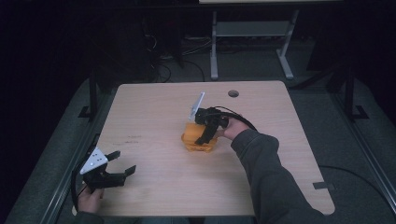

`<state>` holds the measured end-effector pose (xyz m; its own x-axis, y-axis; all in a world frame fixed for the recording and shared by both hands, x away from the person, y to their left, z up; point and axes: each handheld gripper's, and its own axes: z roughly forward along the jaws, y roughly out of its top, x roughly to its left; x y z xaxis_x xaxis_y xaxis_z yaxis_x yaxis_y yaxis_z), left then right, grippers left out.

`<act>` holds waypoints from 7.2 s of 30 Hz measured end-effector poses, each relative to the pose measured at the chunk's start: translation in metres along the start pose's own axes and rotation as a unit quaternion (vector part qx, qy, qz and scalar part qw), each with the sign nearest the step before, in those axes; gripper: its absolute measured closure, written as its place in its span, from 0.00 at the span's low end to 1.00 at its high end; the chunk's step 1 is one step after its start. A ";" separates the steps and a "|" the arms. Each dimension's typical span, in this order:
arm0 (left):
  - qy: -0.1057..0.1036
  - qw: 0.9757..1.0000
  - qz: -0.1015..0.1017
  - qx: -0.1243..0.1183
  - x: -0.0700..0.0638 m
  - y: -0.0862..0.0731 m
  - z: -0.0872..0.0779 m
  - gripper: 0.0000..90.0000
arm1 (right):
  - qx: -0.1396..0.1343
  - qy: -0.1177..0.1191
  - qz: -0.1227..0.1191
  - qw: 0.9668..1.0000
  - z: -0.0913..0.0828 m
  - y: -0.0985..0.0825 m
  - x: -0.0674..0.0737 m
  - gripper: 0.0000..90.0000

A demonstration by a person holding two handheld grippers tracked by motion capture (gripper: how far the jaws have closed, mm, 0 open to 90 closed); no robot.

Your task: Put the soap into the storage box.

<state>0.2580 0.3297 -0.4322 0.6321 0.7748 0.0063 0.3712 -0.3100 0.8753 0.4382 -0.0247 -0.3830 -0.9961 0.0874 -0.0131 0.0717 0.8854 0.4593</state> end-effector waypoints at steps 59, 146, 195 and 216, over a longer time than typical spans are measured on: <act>0.001 1.000 0.003 0.003 0.001 0.000 -0.001 0.16 | -0.008 -0.004 0.025 1.000 0.004 -0.003 0.002 0.21; 0.000 1.000 -0.003 0.003 -0.002 0.000 0.001 0.16 | -0.071 -0.050 0.109 0.990 -0.061 -0.072 0.022 0.25; 0.002 1.000 -0.004 0.011 -0.003 -0.001 0.005 0.16 | -0.084 -0.053 0.172 0.980 -0.062 -0.142 0.059 0.26; 0.002 1.000 -0.010 0.015 -0.002 -0.002 0.006 0.16 | -0.091 -0.053 0.217 0.970 -0.062 -0.179 0.075 0.26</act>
<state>0.2598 0.3253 -0.4370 0.6215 0.7834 -0.0097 0.4041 -0.3099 0.8606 0.3473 -0.2053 -0.4114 -0.8624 0.4894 0.1297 0.4636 0.6603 0.5908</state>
